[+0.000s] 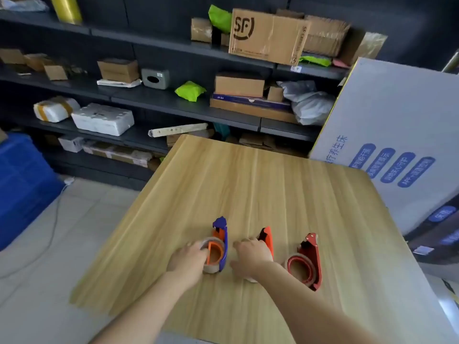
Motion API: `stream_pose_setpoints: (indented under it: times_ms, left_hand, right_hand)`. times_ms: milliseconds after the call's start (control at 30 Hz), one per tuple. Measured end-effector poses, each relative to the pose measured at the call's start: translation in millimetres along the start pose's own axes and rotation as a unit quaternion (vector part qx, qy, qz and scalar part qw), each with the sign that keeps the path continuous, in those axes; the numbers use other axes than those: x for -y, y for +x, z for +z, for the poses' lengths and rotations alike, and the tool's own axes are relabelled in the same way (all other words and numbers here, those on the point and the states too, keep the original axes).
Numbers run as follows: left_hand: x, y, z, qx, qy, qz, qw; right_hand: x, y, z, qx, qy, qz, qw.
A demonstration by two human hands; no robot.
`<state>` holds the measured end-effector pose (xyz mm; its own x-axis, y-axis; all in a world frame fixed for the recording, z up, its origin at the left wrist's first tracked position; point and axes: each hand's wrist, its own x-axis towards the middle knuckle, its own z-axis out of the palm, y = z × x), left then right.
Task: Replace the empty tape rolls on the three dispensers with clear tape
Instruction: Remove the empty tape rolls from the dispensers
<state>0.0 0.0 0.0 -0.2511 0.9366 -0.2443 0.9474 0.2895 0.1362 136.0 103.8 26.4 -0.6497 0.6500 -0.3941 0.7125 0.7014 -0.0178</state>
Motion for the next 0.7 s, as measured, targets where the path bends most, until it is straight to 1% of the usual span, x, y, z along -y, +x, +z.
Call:
stream_pose_setpoints:
  times_ms: [33,100,233,400,467,533,600,700]
  left_hand:
    - [-1,6,3,0.015,0.001,-0.002,1.000]
    - [-1,14,10,0.014,-0.022,0.001,1.000]
    - [1,27,24,0.053,-0.019,0.002,0.998]
    - [16,48,46,-0.008,-0.046,0.029,0.998]
    - [27,56,54,-0.023,-0.054,0.049,0.997]
    - [38,64,55,-0.030,-0.046,0.069,0.996]
    - [48,71,55,-0.054,-0.061,0.079,0.994]
    - [56,79,54,-0.109,-0.142,0.107,0.978]
  right_hand:
    - [-1,7,2,0.008,-0.001,-0.006,1.000]
    - [-2,19,8,0.011,0.007,-0.012,1.000]
    - [-1,41,18,0.032,0.045,0.007,0.998]
    - [-1,65,28,0.069,0.079,0.043,0.994]
    - [2,73,28,0.090,0.125,0.071,0.986]
    - [7,81,24,0.104,0.206,0.107,0.967]
    - [11,92,16,0.104,0.298,0.145,0.938]
    - [15,105,6,0.088,0.413,0.185,0.887]
